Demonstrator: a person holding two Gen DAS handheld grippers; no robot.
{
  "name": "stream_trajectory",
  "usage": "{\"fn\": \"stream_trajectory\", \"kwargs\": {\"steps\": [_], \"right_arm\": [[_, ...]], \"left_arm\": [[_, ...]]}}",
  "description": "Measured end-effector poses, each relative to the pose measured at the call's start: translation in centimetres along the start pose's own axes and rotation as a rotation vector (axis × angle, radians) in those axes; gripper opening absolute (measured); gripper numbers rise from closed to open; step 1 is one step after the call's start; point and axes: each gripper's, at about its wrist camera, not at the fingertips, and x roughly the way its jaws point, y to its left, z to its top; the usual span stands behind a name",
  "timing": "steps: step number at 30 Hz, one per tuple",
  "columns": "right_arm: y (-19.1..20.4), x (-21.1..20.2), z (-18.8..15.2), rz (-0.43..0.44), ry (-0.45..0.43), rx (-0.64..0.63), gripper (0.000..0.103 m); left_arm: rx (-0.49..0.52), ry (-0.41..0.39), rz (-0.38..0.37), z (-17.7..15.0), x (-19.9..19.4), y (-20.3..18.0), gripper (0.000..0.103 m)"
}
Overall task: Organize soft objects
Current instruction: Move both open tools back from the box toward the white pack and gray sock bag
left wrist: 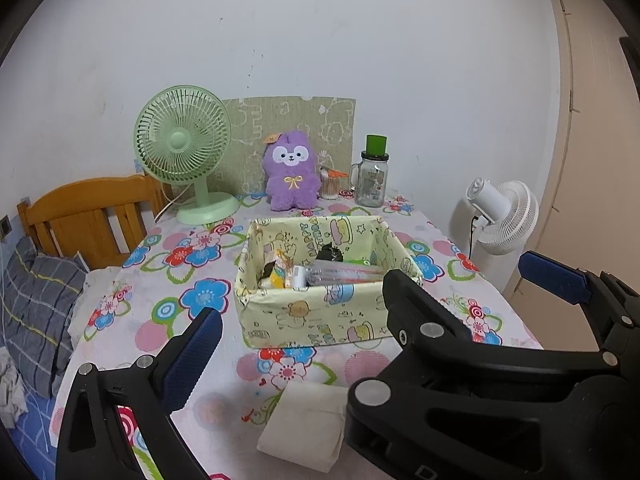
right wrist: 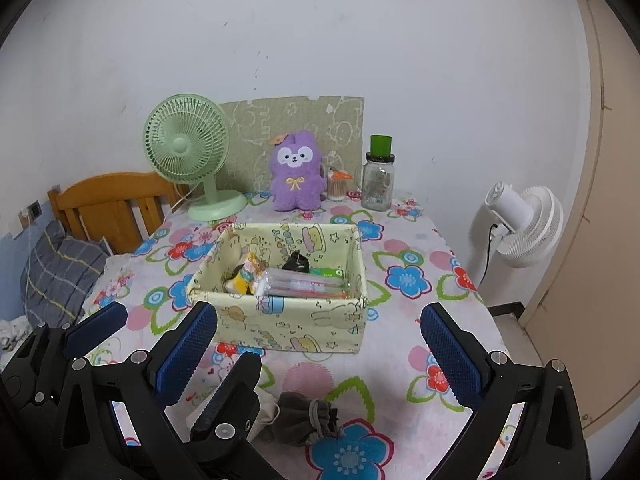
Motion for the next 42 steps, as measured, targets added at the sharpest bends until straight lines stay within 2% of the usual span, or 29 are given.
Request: {"fn": "stream_trajectory", "kwargs": {"steps": [11, 35, 38, 42], "right_arm": [[0.1, 0.7, -1.8, -0.003, 0.023, 0.004, 0.103], [0.0, 5.1, -6.0, 0.002, 0.114, 0.030, 0.103], [-0.1, 5.9, -6.5, -0.002, 0.138, 0.032, 0.103], [-0.1, 6.6, -6.9, -0.002, 0.153, 0.034, 0.103]], "left_arm": [[0.001, 0.021, -0.009, -1.9, 0.7, -0.1, 0.101], [0.014, 0.110, -0.025, -5.6, 4.7, 0.1, 0.099], [0.011, 0.127, -0.040, -6.0, 5.3, 0.0, 0.095], [0.009, 0.146, -0.040, -6.4, 6.1, 0.0, 0.094]]}}
